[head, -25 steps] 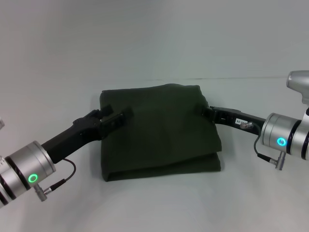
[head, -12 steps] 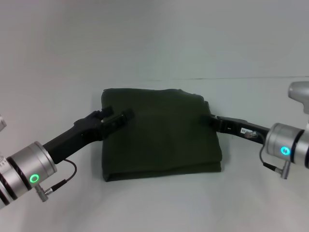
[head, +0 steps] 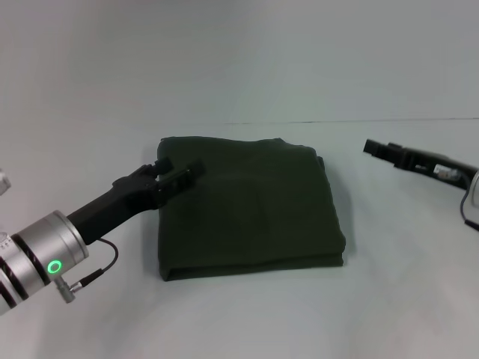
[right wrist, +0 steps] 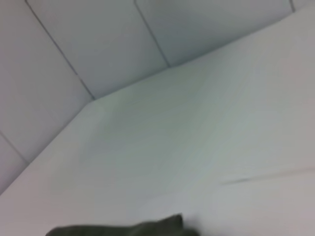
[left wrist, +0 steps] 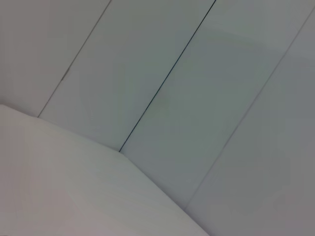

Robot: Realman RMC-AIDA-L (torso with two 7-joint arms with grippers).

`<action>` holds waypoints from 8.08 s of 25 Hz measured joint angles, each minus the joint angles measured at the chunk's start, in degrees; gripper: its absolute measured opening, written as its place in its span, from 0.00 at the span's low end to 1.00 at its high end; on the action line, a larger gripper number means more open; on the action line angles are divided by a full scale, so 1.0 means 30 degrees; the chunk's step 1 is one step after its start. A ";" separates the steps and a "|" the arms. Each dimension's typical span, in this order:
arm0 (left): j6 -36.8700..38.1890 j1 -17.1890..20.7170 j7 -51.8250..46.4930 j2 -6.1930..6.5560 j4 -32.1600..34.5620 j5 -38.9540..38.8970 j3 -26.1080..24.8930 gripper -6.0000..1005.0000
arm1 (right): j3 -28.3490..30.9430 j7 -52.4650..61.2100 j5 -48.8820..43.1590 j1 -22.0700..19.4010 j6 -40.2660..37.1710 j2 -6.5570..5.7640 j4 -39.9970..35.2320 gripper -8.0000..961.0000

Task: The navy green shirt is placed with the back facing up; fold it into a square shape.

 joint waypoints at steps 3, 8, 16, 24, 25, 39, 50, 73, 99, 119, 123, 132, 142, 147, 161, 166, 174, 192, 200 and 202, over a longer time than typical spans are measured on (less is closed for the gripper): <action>-0.0109 -0.0086 -0.0006 0.0004 0.0005 -0.0003 0.0043 0.93 | -0.0427 0.0580 -0.0010 0.0402 -0.0331 -0.0436 -0.0124 0.45; 0.0093 -0.0146 -0.0014 0.0007 0.0013 0.0090 0.0154 0.93 | -0.1671 0.0581 -0.0021 0.1050 -0.0582 -0.0565 -0.0514 0.60; 0.0195 -0.0106 -0.0017 0.0001 -0.0002 0.0173 0.0942 0.93 | -0.4455 0.1791 -0.0079 0.2665 -0.1314 -0.0786 -0.0522 0.27; 0.0177 0.0190 0.0013 -0.0064 -0.0081 0.0185 0.0967 0.93 | -0.5088 0.2816 -0.1977 0.3632 0.0230 -0.0091 -0.0366 0.04; 0.0161 0.0213 0.0023 -0.0073 -0.0092 0.0185 0.0969 0.93 | -0.5091 0.2782 -0.2180 0.3758 0.0677 0.0114 -0.0278 0.04; -0.0254 0.0322 0.0076 -0.0081 -0.0137 0.0184 0.0972 0.93 | -0.5912 0.0188 -0.2966 0.6501 0.7852 0.1407 0.3775 0.01; -0.0769 0.0379 0.0030 -0.0060 -0.0092 0.0176 0.0838 0.93 | -0.6589 0.0065 -0.2277 0.6270 0.8621 0.1341 0.2417 0.01; -0.1522 0.0114 0.0015 -0.0069 -0.0399 0.0007 0.0837 0.93 | -0.6670 -0.5840 0.0564 0.6754 0.9777 0.1497 0.4871 0.01; -0.2317 0.0214 -0.0164 -0.0053 -0.0285 0.0089 0.0845 0.93 | -0.7135 -0.4466 0.1468 0.4070 0.3537 0.1207 0.2625 0.01; -0.2242 0.0283 -0.0050 -0.0084 -0.0371 0.0161 0.0873 0.93 | -0.7538 -0.4165 0.1590 0.2477 0.4912 0.1272 0.1385 0.01; -0.2177 0.0288 -0.0046 -0.0083 -0.0369 0.0161 0.0867 0.93 | -0.7389 -0.4160 0.2595 0.1035 0.3526 0.1197 -0.0352 0.01; -0.2543 0.0191 -0.0203 -0.0062 -0.0360 0.0003 0.0800 0.93 | -0.5670 -0.3971 0.3228 -0.1227 0.0374 0.0754 -0.1396 0.01; -0.5030 -0.0337 -0.1313 0.0010 -0.0392 -0.0543 0.0782 0.93 | -0.3689 -0.3972 0.3198 -0.3634 -0.4043 -0.0319 -0.1767 0.11; -0.5022 -0.0407 -0.1498 0.0006 -0.0240 -0.0551 0.0832 0.93 | -0.3306 -0.2506 0.2591 -0.4016 -0.4654 -0.0751 -0.1762 0.26; -0.2767 -0.0018 -0.0855 0.0006 0.0486 -0.0389 0.0957 0.93 | -0.3360 0.8471 -0.5324 0.0061 -0.4229 -0.0594 -0.1402 0.82; -0.2531 0.0203 -0.0580 0.0006 0.0537 -0.0375 0.0954 0.93 | -0.3355 1.0035 -0.6678 0.0910 -0.3790 -0.0495 -0.0681 0.82; -0.2548 0.0298 -0.0418 0.0006 0.0552 -0.0372 0.0930 0.93 | -0.3359 1.0384 -0.6897 0.1078 -0.3354 -0.0431 -0.0076 0.80; -0.2697 0.0405 -0.0366 -0.0004 0.0537 -0.0373 0.0892 0.93 | -0.3291 1.0254 -0.6844 0.1122 -0.2945 0.0072 0.0203 0.45; -0.2698 0.0524 -0.0366 -0.0023 0.0537 -0.0374 0.0844 0.93 | -0.3255 1.0133 -0.6822 0.1036 -0.3120 0.0216 0.0034 0.21; -0.2704 0.0526 -0.0367 -0.0023 0.0538 -0.0374 0.0840 0.93 | -0.3206 1.0030 -0.6802 0.0958 -0.3217 0.0257 0.0030 0.17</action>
